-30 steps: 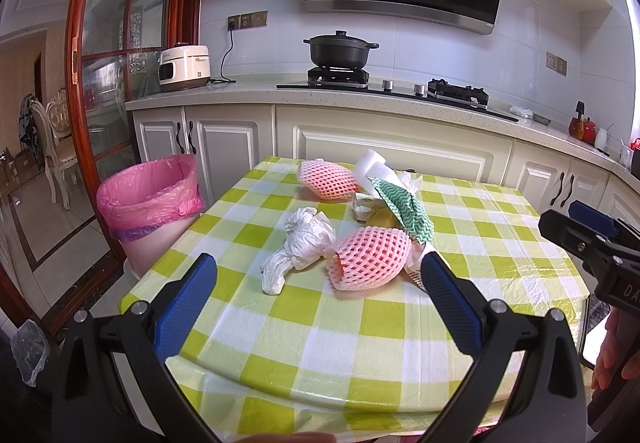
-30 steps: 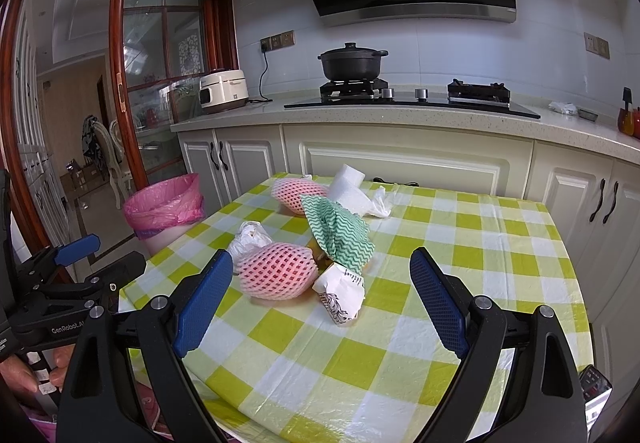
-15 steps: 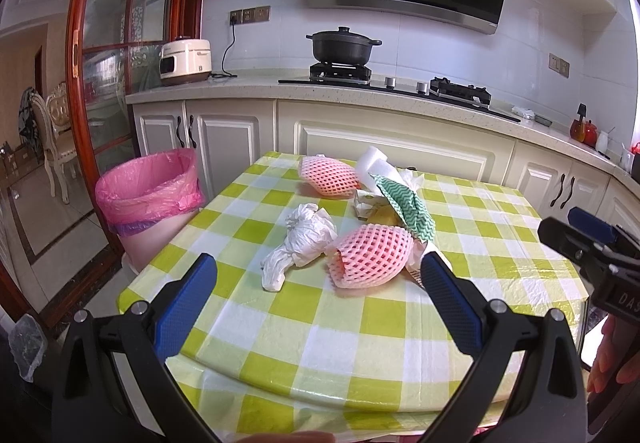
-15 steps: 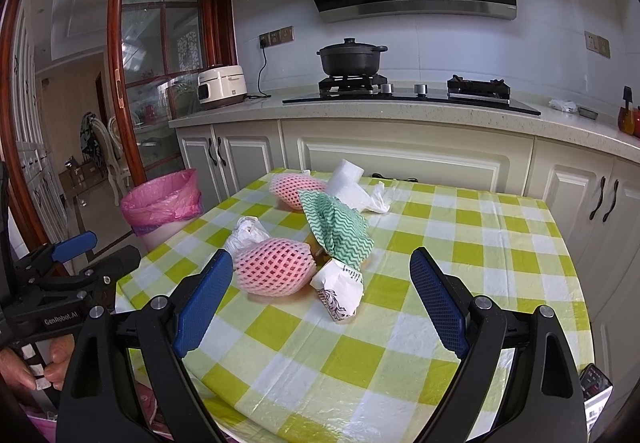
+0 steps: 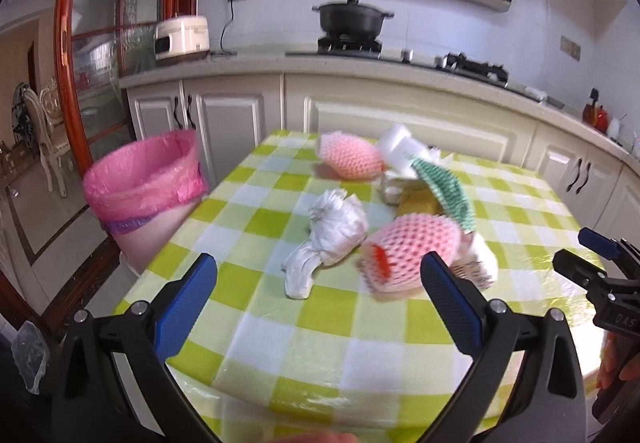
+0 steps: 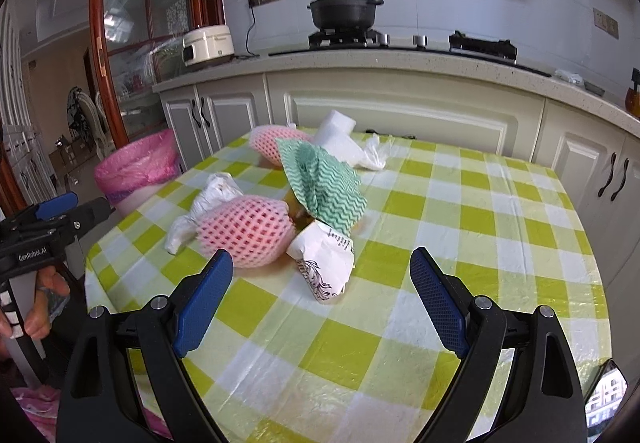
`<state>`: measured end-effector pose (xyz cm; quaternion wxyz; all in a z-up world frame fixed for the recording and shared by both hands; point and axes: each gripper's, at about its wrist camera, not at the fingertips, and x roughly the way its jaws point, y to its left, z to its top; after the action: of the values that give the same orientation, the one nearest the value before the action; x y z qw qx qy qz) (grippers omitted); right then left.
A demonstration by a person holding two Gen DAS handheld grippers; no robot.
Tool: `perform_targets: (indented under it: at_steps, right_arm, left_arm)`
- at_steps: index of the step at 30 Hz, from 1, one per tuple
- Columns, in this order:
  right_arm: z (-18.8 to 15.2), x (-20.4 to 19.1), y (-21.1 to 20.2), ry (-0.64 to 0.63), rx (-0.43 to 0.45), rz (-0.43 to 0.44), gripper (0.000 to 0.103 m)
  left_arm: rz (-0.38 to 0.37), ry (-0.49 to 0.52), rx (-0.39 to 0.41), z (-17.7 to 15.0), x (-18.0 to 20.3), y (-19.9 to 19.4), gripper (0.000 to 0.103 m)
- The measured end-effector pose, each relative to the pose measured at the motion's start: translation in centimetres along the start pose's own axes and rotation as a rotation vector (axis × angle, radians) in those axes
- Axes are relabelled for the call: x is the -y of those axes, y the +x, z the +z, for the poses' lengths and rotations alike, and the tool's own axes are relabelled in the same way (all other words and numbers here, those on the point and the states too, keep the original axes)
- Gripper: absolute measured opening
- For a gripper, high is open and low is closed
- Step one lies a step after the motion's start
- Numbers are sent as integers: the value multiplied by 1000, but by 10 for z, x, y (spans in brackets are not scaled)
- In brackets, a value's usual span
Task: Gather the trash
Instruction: 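Grasp the white printed paper cup with the right gripper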
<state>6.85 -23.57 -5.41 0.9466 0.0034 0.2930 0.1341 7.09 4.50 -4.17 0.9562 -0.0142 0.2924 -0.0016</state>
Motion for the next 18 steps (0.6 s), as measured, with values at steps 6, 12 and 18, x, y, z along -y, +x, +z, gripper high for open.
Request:
perform_targets:
  at_steps: [6,12,18]
  right_arm:
    - [0,6,52,-3,-86,-4,85]
    - [4,3,103,-24,-175,-13,85]
    - [8,3,131,-56,-220,15,83]
  left_arm:
    - [-15,-56,-89,-9,-12,48,98]
    - [-52,-37,-104,-16,1,73,98]
    - [-88,-25,-133,-18,19,88,98]
